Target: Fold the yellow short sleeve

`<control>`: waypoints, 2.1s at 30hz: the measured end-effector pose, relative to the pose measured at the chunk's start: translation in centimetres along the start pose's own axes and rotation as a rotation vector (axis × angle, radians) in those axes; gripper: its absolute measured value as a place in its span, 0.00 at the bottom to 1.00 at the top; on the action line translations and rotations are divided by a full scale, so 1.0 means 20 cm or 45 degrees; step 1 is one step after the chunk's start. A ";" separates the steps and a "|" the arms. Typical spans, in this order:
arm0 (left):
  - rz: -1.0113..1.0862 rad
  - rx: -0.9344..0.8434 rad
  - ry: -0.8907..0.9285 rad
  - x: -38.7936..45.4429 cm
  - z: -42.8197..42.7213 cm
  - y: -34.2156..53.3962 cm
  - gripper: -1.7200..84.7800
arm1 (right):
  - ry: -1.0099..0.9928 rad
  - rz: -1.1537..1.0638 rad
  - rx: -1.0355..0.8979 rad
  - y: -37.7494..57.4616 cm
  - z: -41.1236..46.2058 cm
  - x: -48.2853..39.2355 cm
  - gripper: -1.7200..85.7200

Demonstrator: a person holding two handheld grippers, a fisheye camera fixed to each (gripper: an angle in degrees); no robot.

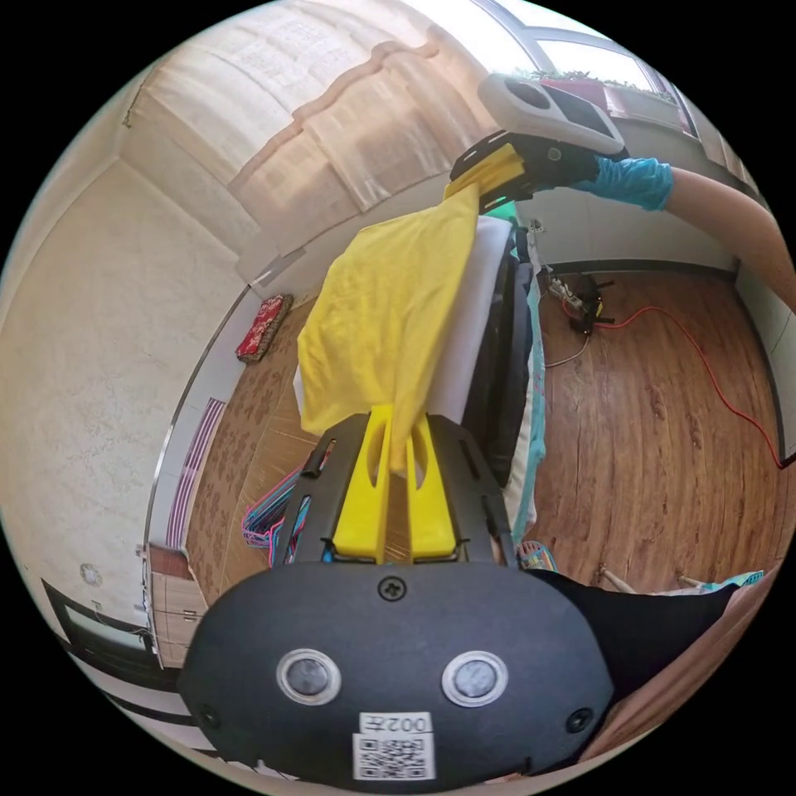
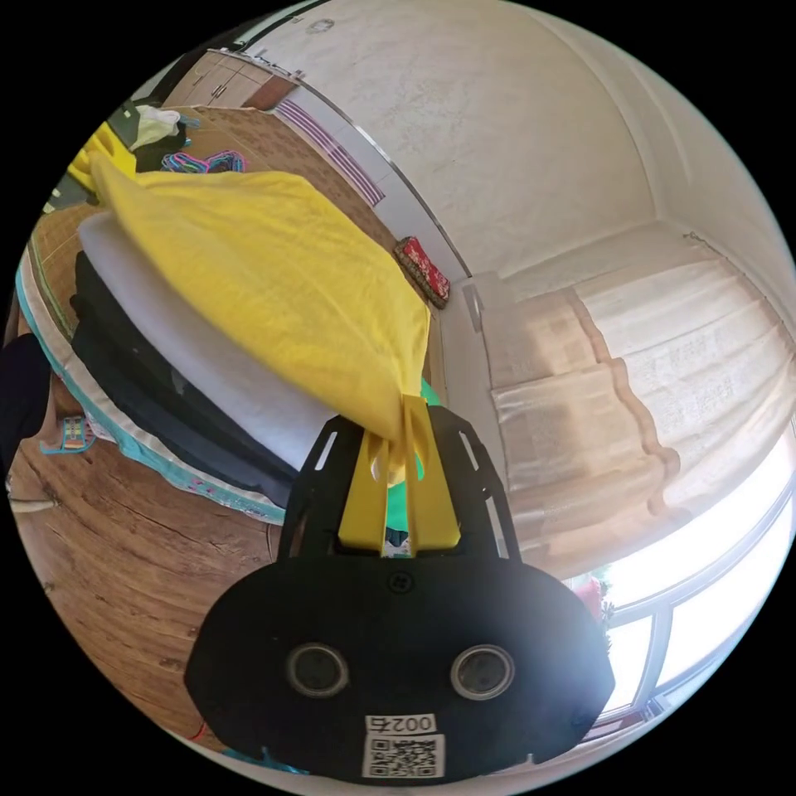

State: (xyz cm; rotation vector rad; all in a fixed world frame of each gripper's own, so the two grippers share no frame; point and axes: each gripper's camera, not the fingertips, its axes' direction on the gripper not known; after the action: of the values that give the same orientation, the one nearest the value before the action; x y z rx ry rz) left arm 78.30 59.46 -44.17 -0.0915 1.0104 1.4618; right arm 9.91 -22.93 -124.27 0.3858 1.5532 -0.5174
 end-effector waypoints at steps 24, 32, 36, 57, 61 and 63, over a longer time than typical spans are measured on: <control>0.051 0.171 -0.133 -0.80 -0.10 -0.45 0.01 | -0.134 0.141 -0.128 -0.36 0.18 1.07 0.01; 0.103 0.152 0.022 -1.25 -0.14 -1.30 0.01 | -0.259 0.250 -0.328 -0.31 0.23 1.87 0.01; 0.260 0.160 0.041 -1.23 -0.04 -1.68 0.01 | -0.355 0.317 -0.456 -0.12 0.33 2.23 0.01; 1.012 0.133 0.271 -0.66 1.28 -2.21 0.01 | -0.619 0.734 -0.753 0.70 0.94 1.77 0.02; 1.038 0.172 0.379 -0.77 1.36 -2.16 0.01 | -0.589 0.820 -0.716 0.74 0.92 1.70 0.02; 1.022 0.212 0.389 -0.84 1.35 -2.19 0.01 | -0.562 0.813 -0.700 0.73 0.91 1.71 0.02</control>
State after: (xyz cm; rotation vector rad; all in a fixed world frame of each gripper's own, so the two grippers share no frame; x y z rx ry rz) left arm 132.07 55.13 -40.08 0.2479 1.5163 2.1159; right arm 31.34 -23.09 -159.78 0.2908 1.0058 0.3090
